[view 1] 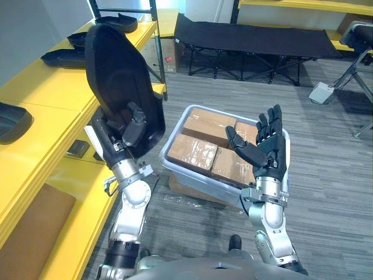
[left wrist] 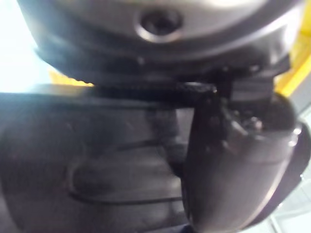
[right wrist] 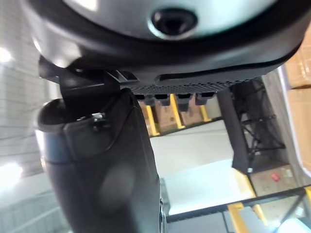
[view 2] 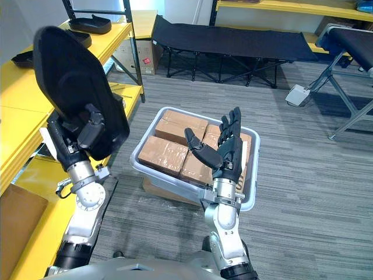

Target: Walk over and take three plastic housings, then place them on the shelf

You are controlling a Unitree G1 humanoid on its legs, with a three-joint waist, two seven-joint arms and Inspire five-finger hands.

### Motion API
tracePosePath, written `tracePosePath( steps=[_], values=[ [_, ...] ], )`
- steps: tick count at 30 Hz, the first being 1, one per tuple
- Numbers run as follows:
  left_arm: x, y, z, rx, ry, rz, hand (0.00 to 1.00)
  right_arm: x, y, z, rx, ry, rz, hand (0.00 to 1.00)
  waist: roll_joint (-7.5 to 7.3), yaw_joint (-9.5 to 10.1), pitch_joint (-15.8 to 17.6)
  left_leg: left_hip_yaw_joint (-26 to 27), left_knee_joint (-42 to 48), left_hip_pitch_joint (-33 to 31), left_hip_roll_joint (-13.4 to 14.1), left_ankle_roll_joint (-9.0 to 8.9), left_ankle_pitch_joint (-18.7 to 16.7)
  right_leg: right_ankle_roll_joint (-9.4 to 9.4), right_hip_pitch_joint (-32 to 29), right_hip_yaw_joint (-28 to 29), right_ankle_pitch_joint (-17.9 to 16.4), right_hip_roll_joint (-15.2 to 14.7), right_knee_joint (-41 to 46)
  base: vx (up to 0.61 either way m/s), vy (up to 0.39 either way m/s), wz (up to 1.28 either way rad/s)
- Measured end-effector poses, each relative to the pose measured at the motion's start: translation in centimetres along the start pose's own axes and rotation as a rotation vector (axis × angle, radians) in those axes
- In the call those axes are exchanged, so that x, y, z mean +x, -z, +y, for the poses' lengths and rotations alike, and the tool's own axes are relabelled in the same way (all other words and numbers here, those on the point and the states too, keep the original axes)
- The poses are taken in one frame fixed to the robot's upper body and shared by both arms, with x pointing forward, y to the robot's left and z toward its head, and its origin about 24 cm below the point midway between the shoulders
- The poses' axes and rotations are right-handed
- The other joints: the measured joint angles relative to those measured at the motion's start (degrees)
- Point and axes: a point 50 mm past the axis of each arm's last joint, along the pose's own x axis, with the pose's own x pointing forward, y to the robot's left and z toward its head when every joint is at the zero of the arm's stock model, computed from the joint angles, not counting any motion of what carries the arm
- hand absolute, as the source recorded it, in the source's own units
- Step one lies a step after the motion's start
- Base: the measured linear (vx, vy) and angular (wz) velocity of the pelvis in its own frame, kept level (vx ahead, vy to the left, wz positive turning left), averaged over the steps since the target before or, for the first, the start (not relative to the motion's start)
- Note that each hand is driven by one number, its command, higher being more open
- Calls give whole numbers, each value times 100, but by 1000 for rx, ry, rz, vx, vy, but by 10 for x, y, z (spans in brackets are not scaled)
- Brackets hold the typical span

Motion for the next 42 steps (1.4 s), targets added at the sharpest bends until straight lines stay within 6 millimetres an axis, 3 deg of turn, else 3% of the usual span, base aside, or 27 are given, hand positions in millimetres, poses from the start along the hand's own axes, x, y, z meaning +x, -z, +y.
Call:
tracePosePath(
  steps=[2, 6, 13, 16, 20, 24, 28, 30, 33, 36, 39, 41, 42],
  values=[
    [-7, 0, 6, -137, 73, 44, 0, -5, 16, -5, -33, -28, 109, 100, 15, 32, -9, -45, 1, -31, 0, 2, 0, 9, 6, -48, -11, -5, 0, -8, 10, 11],
    [-9, -3, 8, -222, 176, 46, 0, -15, 40, -13, -120, -36, 251, 100, 146, 189, -83, -198, 55, -157, -3, -10, 13, 52, 46, -216, -7, -23, 2, 1, 10, 21],
    [-9, -30, 30, -253, 191, -72, 0, -13, 40, -21, -111, -31, 255, 100, 233, 297, -127, -482, 111, -222, -6, 39, -40, 82, 251, -508, -100, -41, 1, 3, 9, 20],
    [-8, -41, 37, -239, 187, -122, 0, -10, 40, -11, -102, -91, 249, 100, 243, 398, -136, -764, 231, -453, -17, 58, -53, 89, 312, -778, -153, -54, 1, -13, 5, 44],
    [-18, -43, 50, -197, 174, -105, 0, -5, 41, 13, -104, -188, 239, 100, 251, 755, -145, -1270, 298, -618, -97, 73, -35, 140, 583, -1256, -203, -98, 2, 16, 6, 57],
    [-29, -41, 76, -122, 91, -64, 0, 11, 33, 36, -127, -278, 171, 100, 203, 1080, -174, -1595, 283, -693, -220, 88, -13, 214, 788, -1607, -288, -176, 2, 9, 22, 46],
    [-44, -43, 100, -54, -3, -27, 0, 22, 26, 45, -135, -340, 132, 100, 190, 1340, -178, -1668, 448, -697, -231, 53, -73, 208, 898, -1658, -333, -173, 6, 16, 12, 9],
    [-49, -43, 102, -48, -13, -8, 0, 22, 28, 45, -132, -355, 145, 100, 206, 1381, -169, -1818, 757, -763, -253, 73, -234, 239, 1058, -1766, -438, -173, 76, 6, 5, 31],
    [-49, -43, 101, -58, -3, -12, 0, 17, 33, 44, -107, -359, 185, 100, 234, 1349, -128, -1961, 1267, -1083, -325, 281, -326, 230, 1372, -2319, -689, -176, 257, -20, -3, 73],
    [-47, -43, 98, -108, 29, -15, 0, 14, 36, 43, -122, -347, 203, 100, 203, 1314, -75, -1672, 1339, -1420, -406, 552, -131, 268, 1589, -2978, -773, -187, 235, -50, 9, 114],
    [-48, -43, 98, -161, 44, -12, 0, 13, 36, 45, -149, -324, 189, 100, 197, 1386, 18, -1554, 875, -1484, -528, 568, 263, 325, 1641, -3297, -828, -284, 261, -39, 36, 82],
    [-48, -43, 97, -162, 43, -12, 0, 13, 36, 46, -142, -320, 190, 100, 184, 1379, 43, -1564, 602, -1487, -651, 553, 473, 267, 1506, -3088, -1039, -404, 527, -3, 95, 64],
    [-47, -43, 97, -163, 45, -15, 0, 13, 36, 47, -139, -318, 191, 100, 170, 1317, 52, -1673, 458, -1492, -749, 570, 575, 126, 1342, -2648, -1352, -438, 814, -9, 83, 76]
  ],
)
